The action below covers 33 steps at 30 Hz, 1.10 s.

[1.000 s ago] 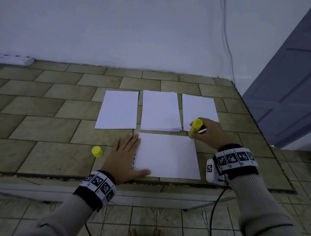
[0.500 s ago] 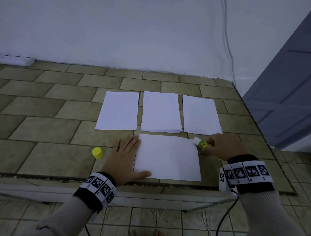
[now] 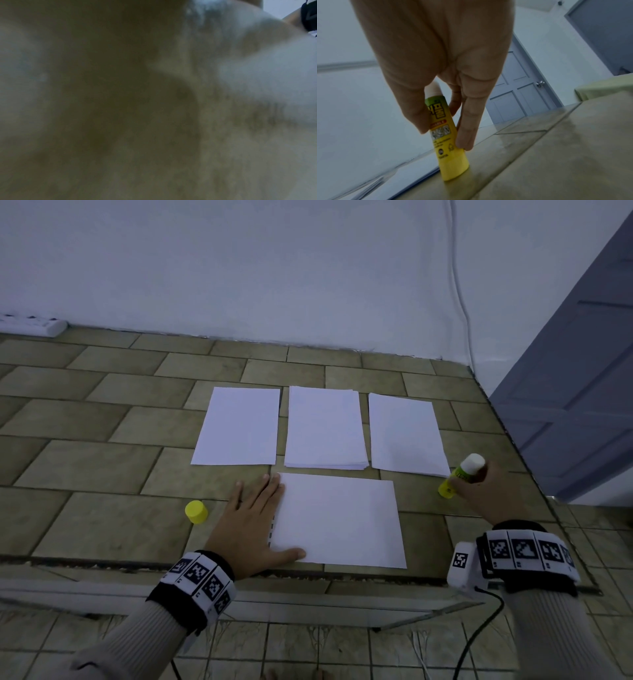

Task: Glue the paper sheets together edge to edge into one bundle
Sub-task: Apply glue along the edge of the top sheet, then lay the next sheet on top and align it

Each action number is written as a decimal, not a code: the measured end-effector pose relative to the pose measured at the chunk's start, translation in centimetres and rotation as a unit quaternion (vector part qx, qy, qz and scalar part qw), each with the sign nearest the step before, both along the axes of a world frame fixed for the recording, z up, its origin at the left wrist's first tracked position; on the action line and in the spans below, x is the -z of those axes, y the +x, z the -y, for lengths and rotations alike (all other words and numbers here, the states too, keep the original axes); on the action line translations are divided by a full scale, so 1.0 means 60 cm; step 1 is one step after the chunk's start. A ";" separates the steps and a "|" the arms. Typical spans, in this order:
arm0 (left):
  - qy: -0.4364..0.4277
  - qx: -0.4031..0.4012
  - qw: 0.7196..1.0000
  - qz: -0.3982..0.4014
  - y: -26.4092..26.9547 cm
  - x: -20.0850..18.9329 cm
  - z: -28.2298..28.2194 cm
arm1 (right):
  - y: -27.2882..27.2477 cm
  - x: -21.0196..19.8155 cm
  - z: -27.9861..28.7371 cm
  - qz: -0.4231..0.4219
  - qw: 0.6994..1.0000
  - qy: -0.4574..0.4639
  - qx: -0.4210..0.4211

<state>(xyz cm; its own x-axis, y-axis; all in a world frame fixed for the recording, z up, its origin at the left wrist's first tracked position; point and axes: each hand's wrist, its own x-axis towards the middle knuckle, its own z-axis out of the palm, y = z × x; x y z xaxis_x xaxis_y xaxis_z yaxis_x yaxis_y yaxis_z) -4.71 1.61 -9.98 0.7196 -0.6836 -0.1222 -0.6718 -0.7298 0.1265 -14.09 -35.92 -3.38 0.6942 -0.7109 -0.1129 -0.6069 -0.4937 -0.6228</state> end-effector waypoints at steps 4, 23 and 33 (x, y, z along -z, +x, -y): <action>0.006 0.001 1.000 -0.002 -0.001 -0.002 0.000 | 0.000 0.007 0.009 0.003 1.000 0.010 0.008; 0.035 0.001 0.999 -0.008 -0.001 -0.006 0.002 | 0.073 -0.021 -0.126 -0.049 0.976 -0.055 -0.205; 0.007 0.000 1.000 -0.006 -0.002 -0.005 0.002 | 0.174 0.030 -0.105 -0.234 0.950 -0.149 -0.140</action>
